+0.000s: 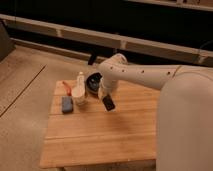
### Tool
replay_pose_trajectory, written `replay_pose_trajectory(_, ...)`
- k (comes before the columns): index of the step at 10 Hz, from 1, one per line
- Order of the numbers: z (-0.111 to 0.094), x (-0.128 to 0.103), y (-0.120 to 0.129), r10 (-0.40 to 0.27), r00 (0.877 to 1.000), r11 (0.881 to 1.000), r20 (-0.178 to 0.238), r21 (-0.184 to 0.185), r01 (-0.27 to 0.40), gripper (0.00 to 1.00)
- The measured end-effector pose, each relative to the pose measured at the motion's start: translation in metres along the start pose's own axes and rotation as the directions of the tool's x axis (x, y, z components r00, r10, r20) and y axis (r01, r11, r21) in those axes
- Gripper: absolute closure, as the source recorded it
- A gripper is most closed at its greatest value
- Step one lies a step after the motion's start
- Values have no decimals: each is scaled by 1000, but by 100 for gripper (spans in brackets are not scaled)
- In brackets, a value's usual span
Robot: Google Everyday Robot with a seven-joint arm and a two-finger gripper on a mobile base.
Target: Place the eraser in the ceramic cup
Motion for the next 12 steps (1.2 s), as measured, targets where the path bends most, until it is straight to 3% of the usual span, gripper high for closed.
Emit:
replay_pose_trajectory(5, -2, -10, 0, -12, 1000, 1000, 1, 8, 12, 90)
replay_pose_trajectory(8, -24, -58, 18, -112, 993, 993, 44, 50, 110, 90)
replay_pose_trajectory(10, -35, -79, 35, -185, 981, 980, 58, 78, 181, 90)
replay_pose_trajectory(12, -39, -92, 56, -234, 969, 971, 74, 74, 228, 90)
